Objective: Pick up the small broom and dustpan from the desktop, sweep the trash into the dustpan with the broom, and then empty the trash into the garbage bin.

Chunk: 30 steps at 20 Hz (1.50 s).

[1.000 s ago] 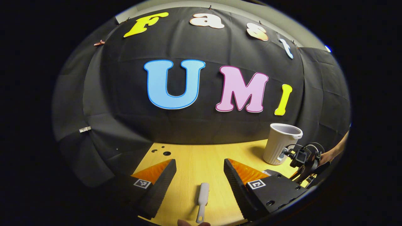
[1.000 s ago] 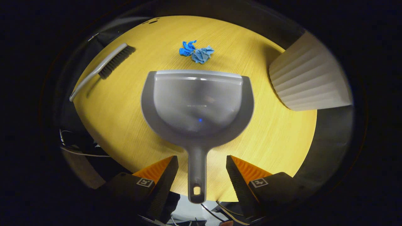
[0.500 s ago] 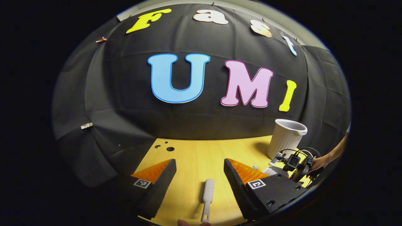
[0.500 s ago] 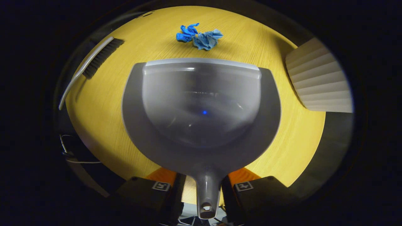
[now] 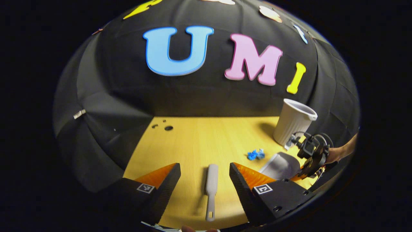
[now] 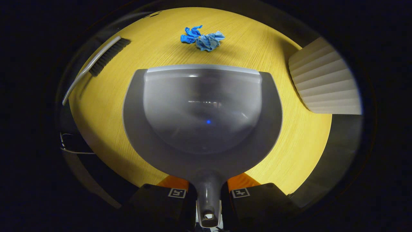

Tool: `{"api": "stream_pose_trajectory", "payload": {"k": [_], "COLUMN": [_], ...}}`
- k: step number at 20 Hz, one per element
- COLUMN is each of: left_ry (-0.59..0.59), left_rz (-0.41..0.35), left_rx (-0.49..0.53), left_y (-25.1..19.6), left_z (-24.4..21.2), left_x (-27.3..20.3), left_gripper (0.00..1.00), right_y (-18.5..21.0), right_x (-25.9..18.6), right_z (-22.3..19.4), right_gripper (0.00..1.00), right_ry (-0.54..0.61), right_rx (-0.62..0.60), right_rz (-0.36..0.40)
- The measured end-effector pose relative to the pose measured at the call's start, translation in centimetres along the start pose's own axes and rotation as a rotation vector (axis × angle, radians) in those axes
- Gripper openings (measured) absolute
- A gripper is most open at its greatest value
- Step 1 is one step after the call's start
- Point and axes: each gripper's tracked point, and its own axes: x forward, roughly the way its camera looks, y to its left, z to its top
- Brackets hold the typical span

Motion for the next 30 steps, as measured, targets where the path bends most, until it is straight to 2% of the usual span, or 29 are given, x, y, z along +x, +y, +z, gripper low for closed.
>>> {"api": "stream_pose_trajectory", "payload": {"k": [7,11,16,18,19,21,24,25,27,30], "left_ry": [0.399,0.528,0.633,0.667,0.689,0.715,0.743,0.754,0.766,0.736], "left_rz": [-0.051,-0.031,-0.027,-0.029,-0.028,-0.019,-0.018,-0.03,-0.05,-0.052], "left_rx": [0.085,0.082,0.112,0.118,0.122,0.144,0.13,0.114,0.094,0.15], "left_y": [-1.5,-0.8,-0.4,-0.5,-0.5,-0.1,0.0,0.0,-0.2,0.4], "left_z": [-8.8,-12.5,-14.6,-15.3,-15.8,-16.5,-17.3,-17.6,-17.5,-16.8], "left_x": [4.1,5.7,7.8,8.7,9.1,9.7,10.4,10.5,10.3,10.4], "left_gripper": [0.95,0.94,0.89,0.81,0.7,0.56,0.41,0.32,0.28,0.25], "right_y": [-0.3,-0.6,-0.8,-0.9,-0.8,-0.8,-0.8,-0.9,-0.7,-0.7], "right_x": [-0.7,-0.6,-0.7,-0.7,-0.6,-0.7,-0.7,-0.7,-0.7,-0.8], "right_z": [0.5,0.6,0.7,0.7,0.7,0.7,0.8,0.8,0.7,0.8], "right_gripper": [0.36,0.36,0.36,0.36,0.36,0.36,0.36,0.36,0.36,0.36], "right_ry": [-0.052,-0.069,-0.079,-0.081,-0.081,-0.084,-0.085,-0.086,-0.088,-0.09], "right_rx": [-0.004,-0.011,-0.013,-0.014,-0.014,-0.011,-0.009,-0.009,-0.008,-0.007], "right_rz": [0.029,0.028,0.033,0.034,0.035,0.036,0.033,0.03,0.029,0.026]}}
